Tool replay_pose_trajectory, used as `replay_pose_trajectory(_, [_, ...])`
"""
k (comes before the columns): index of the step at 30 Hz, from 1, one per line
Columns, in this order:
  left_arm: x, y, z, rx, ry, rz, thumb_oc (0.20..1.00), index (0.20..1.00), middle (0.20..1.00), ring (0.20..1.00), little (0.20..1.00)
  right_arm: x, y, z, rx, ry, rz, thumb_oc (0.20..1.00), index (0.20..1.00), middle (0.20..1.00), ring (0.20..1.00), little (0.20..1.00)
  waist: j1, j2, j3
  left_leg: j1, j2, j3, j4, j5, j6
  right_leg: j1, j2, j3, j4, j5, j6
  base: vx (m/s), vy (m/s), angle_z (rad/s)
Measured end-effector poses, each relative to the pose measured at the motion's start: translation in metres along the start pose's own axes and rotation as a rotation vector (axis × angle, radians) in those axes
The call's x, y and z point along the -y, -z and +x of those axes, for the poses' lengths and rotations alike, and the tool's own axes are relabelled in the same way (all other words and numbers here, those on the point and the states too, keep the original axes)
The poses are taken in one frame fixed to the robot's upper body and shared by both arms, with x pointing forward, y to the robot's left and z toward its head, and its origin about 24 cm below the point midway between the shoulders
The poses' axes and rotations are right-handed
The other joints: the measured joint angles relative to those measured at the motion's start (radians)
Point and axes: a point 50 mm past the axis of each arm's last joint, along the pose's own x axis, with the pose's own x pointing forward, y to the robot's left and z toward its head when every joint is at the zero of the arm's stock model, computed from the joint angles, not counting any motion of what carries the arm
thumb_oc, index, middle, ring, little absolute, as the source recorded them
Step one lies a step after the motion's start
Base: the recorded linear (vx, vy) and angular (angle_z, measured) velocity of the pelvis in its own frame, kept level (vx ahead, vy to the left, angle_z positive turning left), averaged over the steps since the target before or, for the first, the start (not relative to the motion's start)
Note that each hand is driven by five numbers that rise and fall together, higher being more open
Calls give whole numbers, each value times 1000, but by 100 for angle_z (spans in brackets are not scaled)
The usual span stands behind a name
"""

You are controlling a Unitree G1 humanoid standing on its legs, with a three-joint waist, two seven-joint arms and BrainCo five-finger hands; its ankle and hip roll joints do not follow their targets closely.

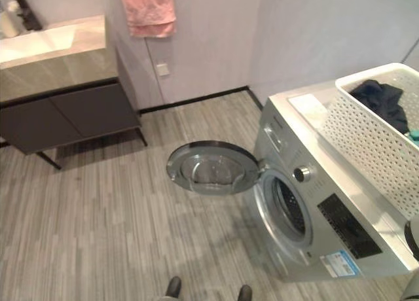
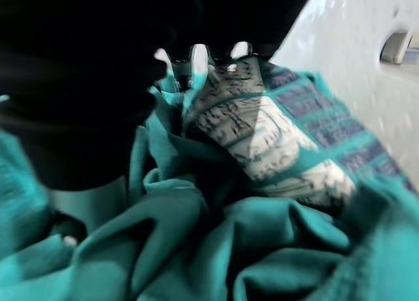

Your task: Grab the laundry basket,head to the washer,open it,put in the laundry and shut it.

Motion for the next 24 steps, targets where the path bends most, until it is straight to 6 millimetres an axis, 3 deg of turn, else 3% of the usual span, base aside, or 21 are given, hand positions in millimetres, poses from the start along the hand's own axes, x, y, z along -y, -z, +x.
replay_pose_trajectory(2, [-1, 4, -1, -4, 1, -3, 1000, 1000, 1000, 1000, 1000, -2, 4, 0, -11, -18, -10, 1000, 1000, 1000, 1000, 1000, 0, 3, -1, -16, 5, -4, 0, -1, 0, -8, 6, -3, 0, 0, 0, 1, -36, 6])
replay_pose_trajectory(5, [3, 5, -3, 20, 34, -26, 1000, 1000, 1000, 1000, 1000, 4, 26, -2, -62, -36, -17, 1000, 1000, 1000, 1000, 1000, 20, 15, 1, -52, 14, -13, 3, -1, 3, -50, 17, -7, 15, -1, -14, -37, -21, 4])
replay_pose_trajectory(6, [7, 3, -3, 33, 52, -30, 1000, 1000, 1000, 1000, 1000, 14, 31, -6, -66, -23, -7, 416, 416, 416, 416, 416, 22, 27, 5, -66, 15, -14, 5, 10, 0, -78, 16, -9, 47, -15, -17, 0, 0, 0])
replay_pose_trajectory(7, [7, 4, -3, 32, 53, -30, 1000, 1000, 1000, 1000, 1000, 15, 30, -6, -61, -27, -5, 200, 200, 200, 200, 200, 21, 28, 5, -67, 13, -10, 12, 10, 0, -80, 11, -7, 51, -19, -16, 0, 0, 0])
replay_pose_trajectory(16, [11, -5, -1, 55, 60, -28, 1000, 1000, 1000, 1000, 1000, 33, 16, -11, -21, 113, 27, 200, 200, 200, 200, 200, 21, 54, 6, -61, 8, -11, 15, 13, -4, -63, 7, -9, 39, -11, -11, 10, 8, 1])
replay_pose_trajectory(20, [15, -10, 1, 64, 62, -27, 1000, 1000, 1000, 1000, 1000, 47, 6, -16, 25, 211, 78, 200, 200, 200, 200, 200, 17, 51, 12, -39, 2, -10, 1, 27, -10, -25, 3, -17, -1, 13, -10, 34, 49, 6])
replay_pose_trajectory(24, [23, -23, 2, 120, 64, -30, 1000, 1000, 1000, 1000, 1000, 64, 1, -23, 79, 364, 263, 200, 200, 200, 200, 200, 14, 27, 19, -8, -10, -16, -1, 25, -7, 20, -9, -35, -8, 7, -2, 41, 40, 12])
